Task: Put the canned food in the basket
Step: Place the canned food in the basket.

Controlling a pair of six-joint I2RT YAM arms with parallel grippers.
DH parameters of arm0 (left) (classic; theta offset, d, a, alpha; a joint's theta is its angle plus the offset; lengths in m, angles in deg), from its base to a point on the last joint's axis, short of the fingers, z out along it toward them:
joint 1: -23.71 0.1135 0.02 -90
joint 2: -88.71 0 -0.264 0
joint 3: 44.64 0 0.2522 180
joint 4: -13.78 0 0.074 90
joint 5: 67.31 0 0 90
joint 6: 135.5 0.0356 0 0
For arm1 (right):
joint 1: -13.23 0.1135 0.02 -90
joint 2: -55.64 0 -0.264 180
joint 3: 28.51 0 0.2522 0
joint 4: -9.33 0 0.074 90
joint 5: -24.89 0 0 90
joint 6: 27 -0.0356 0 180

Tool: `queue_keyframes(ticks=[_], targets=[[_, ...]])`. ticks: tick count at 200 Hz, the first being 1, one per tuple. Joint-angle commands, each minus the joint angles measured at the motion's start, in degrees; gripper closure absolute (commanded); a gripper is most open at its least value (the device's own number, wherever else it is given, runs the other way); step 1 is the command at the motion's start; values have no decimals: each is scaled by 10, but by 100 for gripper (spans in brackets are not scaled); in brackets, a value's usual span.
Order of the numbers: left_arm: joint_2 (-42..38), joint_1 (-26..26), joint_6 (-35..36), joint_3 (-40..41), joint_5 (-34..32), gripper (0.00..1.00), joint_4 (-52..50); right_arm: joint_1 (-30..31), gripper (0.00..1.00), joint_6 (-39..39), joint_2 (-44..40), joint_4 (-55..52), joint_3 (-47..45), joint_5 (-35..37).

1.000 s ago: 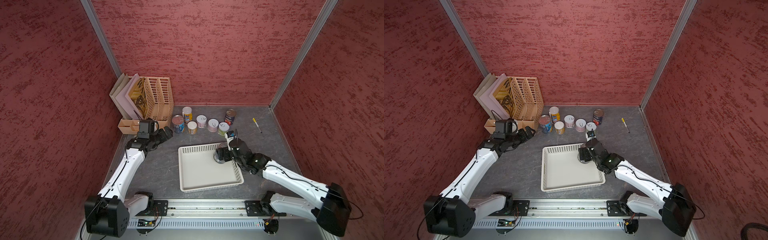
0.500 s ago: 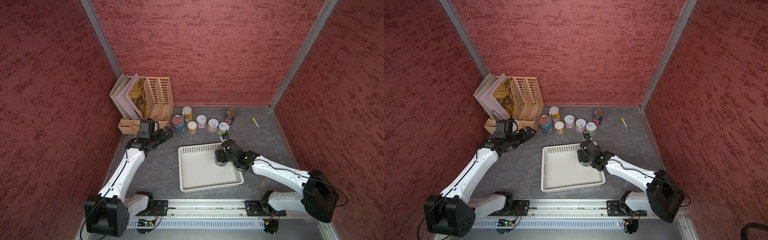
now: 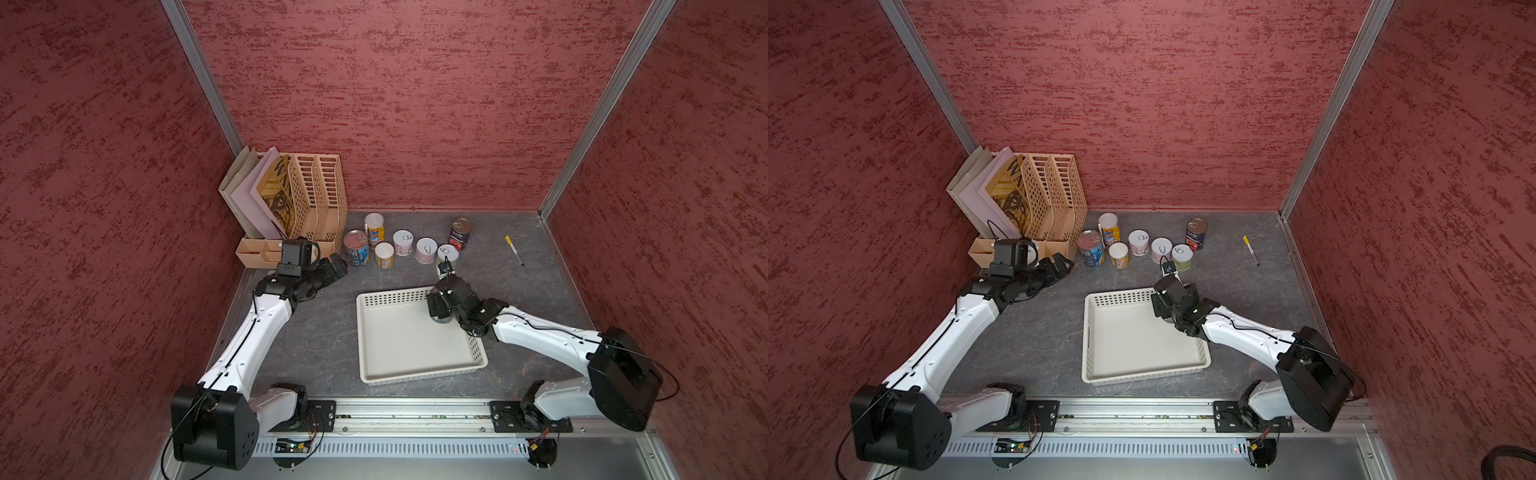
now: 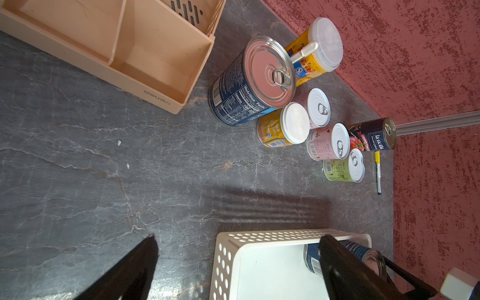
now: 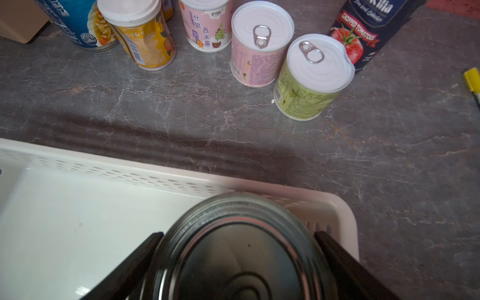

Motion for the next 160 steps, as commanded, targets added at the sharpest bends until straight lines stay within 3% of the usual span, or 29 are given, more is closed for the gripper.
queue_keyframes(ticks=[1, 103, 108, 121, 132, 160], targets=[[3, -6, 5, -12, 4, 0, 9, -5, 68, 13, -5, 45, 32, 52], [6, -20, 12, -15, -1, 0, 9, -38, 63, -6, 2, 31, 29, 37], [6, -20, 12, -15, -1, 0, 9, -38, 60, -6, 1, 31, 30, 36], [6, -21, 13, -16, -2, 0, 9, -39, 39, -5, -1, 32, 28, 34], [7, -22, 13, -17, -2, 0, 9, -40, 29, -6, -1, 32, 27, 36], [9, -24, 14, -17, -2, 0, 10, -43, 12, -9, 3, 26, 30, 37]])
